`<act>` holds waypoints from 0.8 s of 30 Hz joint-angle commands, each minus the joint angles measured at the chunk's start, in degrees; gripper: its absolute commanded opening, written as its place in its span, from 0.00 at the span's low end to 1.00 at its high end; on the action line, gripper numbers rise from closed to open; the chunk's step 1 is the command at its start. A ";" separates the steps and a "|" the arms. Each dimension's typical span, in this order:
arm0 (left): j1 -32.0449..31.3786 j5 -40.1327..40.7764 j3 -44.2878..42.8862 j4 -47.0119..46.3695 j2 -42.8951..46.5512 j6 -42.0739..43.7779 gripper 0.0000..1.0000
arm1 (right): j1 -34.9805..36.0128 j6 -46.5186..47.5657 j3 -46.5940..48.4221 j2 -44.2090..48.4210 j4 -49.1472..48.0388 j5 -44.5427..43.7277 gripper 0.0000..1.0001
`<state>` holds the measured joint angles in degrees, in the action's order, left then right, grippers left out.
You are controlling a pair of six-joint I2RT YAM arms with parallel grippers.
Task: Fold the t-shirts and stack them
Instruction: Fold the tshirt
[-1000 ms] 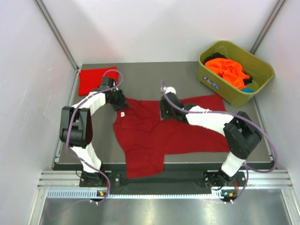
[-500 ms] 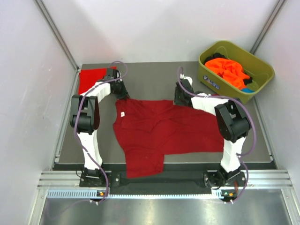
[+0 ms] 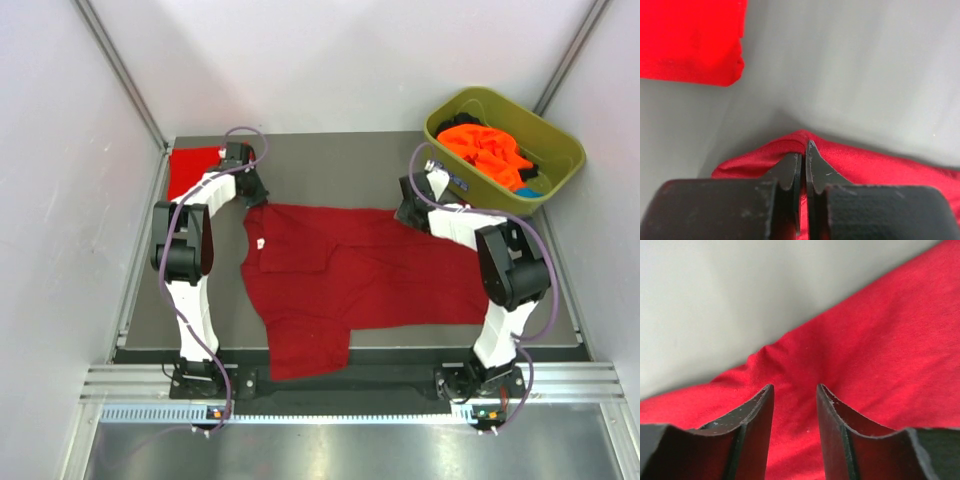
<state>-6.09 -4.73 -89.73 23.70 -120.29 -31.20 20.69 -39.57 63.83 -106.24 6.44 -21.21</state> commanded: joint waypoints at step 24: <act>1.51 0.16 23.98 7.32 24.31 0.00 0.52 | -19.09 5.91 -15.22 28.01 7.64 3.71 0.46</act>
<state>-5.45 -3.70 -68.53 30.48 -97.54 -32.29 5.30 -35.53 49.93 -80.23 15.88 -20.64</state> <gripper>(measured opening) 0.519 0.463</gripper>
